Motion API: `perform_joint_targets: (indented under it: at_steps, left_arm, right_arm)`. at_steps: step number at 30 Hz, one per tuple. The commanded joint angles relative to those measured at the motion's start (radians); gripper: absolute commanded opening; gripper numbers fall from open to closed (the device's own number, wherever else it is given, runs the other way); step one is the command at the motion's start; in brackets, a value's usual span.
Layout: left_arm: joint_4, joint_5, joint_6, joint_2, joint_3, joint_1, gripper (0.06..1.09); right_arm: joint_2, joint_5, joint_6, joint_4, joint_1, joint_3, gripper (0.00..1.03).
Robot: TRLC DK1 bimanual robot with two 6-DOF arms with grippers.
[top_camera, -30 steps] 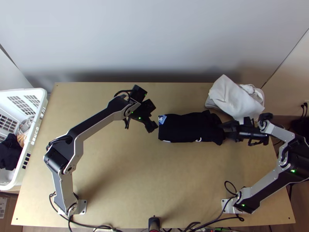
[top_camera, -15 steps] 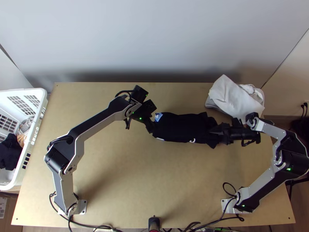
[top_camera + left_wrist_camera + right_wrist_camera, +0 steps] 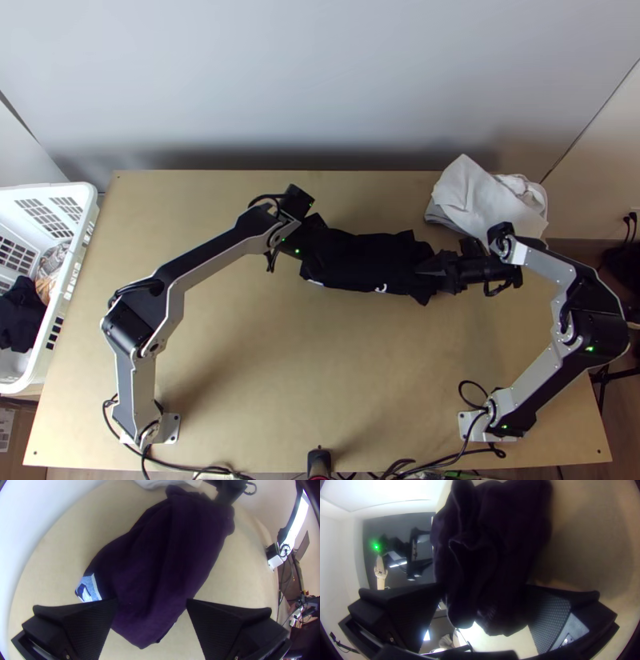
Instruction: Fold the t-shirt
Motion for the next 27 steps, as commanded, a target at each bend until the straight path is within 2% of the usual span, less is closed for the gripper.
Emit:
perform_joint_targets:
  at_steps: [1,2,3,4,6,14,16,21,27]
  left_arm:
    - [0.02,-0.015,0.003,0.015,-0.014,-0.008,1.04]
    - [0.02,-0.015,0.006,0.015,-0.015,-0.008,1.04]
    - [0.02,-0.015,0.006,0.014,-0.017,-0.008,1.04]
    - [0.02,-0.015,0.007,0.011,-0.02,-0.006,1.04]
    - [0.02,-0.017,0.014,0.006,-0.025,-0.008,1.04]
    - [0.018,-0.017,0.02,0.002,-0.025,-0.008,1.04]
    - [0.017,-0.015,0.02,0.0,-0.026,-0.009,1.04]
    - [0.018,-0.015,0.02,0.0,-0.026,-0.011,1.04]
    - [0.021,-0.015,0.012,0.0,-0.012,-0.018,1.04]
  right_arm:
    - [-0.001,0.013,0.049,-0.042,0.012,-0.026,0.69]
    - [-0.011,0.013,0.053,-0.037,0.001,-0.033,0.43]
    - [-0.024,0.013,0.053,-0.018,-0.008,-0.039,0.06]
    - [-0.04,0.013,0.056,0.005,-0.017,-0.043,0.03]
    - [-0.038,0.014,0.085,0.022,-0.037,-0.036,0.03]
    - [-0.046,0.062,0.097,0.019,-0.091,-0.02,0.03]
    - [-0.078,0.099,0.097,0.021,-0.088,-0.022,0.03]
    - [-0.209,0.238,0.097,0.033,-0.037,0.017,0.03]
    - [-0.314,0.332,0.096,0.041,0.105,0.092,0.03]
